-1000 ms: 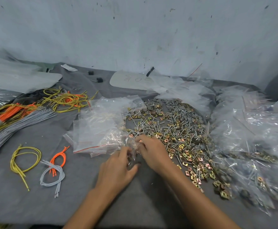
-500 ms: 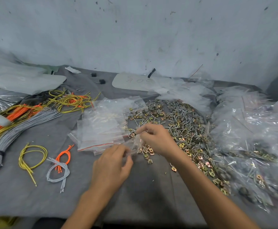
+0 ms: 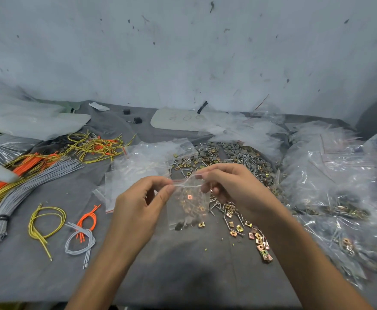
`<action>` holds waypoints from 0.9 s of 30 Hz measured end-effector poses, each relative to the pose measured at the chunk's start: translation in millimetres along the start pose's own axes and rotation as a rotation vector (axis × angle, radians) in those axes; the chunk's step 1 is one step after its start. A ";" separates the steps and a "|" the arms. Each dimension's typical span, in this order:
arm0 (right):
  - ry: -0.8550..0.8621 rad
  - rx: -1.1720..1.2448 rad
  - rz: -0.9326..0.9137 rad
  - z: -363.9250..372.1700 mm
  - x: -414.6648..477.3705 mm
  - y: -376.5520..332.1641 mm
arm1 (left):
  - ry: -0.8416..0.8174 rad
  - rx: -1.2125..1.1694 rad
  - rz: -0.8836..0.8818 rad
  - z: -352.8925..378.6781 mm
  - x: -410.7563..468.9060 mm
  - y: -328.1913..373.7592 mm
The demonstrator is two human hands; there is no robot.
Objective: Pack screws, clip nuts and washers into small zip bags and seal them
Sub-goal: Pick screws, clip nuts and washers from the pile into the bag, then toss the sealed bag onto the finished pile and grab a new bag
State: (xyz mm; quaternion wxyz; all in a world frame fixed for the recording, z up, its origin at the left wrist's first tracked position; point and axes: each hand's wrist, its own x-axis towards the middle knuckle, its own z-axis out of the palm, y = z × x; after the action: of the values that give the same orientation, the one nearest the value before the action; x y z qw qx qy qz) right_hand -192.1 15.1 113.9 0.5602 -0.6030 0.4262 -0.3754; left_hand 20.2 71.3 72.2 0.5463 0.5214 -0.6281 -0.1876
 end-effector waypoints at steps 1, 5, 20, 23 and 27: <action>-0.010 -0.042 -0.022 -2.4 -2.2 -1.7 | -0.012 0.000 0.001 -0.5 1.6 1.5; 0.040 -0.360 -0.171 -10.2 -5.4 -6.7 | -0.039 0.018 0.048 1.5 8.9 6.5; 0.154 -0.857 -0.549 5.9 12.5 -15.7 | -0.112 0.014 0.095 24.1 43.9 15.1; 0.209 -0.881 -0.559 2.1 12.1 -14.1 | -0.119 0.005 0.105 28.3 45.7 19.4; 0.276 -0.948 -0.595 -0.8 10.4 -12.1 | -0.136 -0.007 0.083 35.3 44.9 18.6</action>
State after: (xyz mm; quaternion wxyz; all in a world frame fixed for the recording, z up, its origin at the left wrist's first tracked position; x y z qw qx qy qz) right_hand -188.0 5.2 125.8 0.0384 -0.8276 0.4290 -0.3600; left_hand -13.0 28.1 97.5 0.5117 0.4790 -0.6840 -0.2021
